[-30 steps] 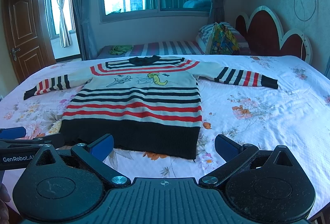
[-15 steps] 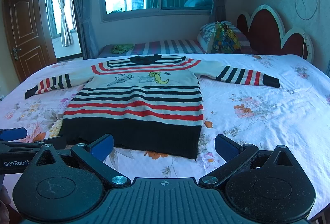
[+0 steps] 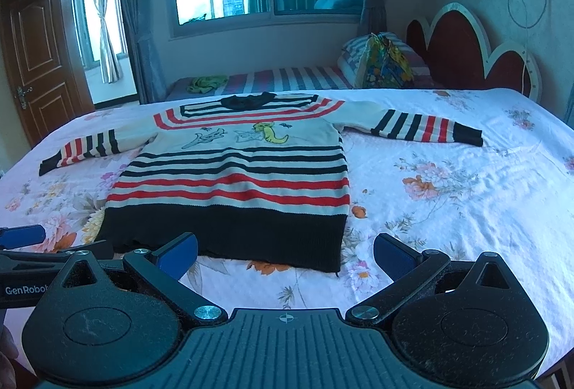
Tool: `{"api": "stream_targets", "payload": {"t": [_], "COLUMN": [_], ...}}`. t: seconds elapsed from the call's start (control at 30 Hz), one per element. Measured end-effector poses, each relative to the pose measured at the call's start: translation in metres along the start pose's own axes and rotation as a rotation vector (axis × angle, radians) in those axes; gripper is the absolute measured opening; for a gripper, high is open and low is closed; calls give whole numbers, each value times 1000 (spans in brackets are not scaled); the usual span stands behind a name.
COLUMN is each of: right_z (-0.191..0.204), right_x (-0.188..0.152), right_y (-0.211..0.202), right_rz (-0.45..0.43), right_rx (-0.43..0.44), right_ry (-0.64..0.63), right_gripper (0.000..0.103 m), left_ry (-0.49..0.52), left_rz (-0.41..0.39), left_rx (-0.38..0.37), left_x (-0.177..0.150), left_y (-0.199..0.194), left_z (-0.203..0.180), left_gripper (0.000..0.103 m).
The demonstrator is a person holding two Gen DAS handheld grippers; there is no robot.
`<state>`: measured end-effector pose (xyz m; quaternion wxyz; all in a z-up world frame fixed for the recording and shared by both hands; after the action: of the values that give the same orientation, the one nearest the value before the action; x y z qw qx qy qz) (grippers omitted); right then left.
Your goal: Fold small clothes
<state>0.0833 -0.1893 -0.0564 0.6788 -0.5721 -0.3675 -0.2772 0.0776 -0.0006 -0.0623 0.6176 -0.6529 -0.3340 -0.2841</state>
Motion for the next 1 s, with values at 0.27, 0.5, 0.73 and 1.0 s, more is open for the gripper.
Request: {"api": "stream_targets", "payload": {"t": [0.27,0.5,0.73,1.0], "right_z": [-15,-40,-74,-129], "right_x": [-1,14,39,72], "right_y": [1,0,18,78], "right_rz": [-5,-53,-94,-66], "right_rx": [-58,-53,-77,-119], "right_ry": [27,84,126,198], "right_gripper": [103,103,102,55], "left_ry": [-10,-10,-104,-67], "left_rz": [-34,-52,-222,-178], "left_rx": [-18,-127,-220,-97], "left_x": [6,18,55,103], "left_y": [0,13,20,81], "left_z": [-2,-9,-14,-2], "left_gripper": [102,103,103,103]}}
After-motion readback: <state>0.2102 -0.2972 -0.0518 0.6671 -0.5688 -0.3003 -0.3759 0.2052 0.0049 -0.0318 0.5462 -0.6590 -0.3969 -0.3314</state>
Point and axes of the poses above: each gripper's, at about its wrist camera, not at the fingertips, and y roughly the way its jaws point, z to its left, x to its top, the point moved 9 cm from there along y, roughly the way its jaws point, and after that the axes turned 4 degrees about -y, right-handed, at the moved point
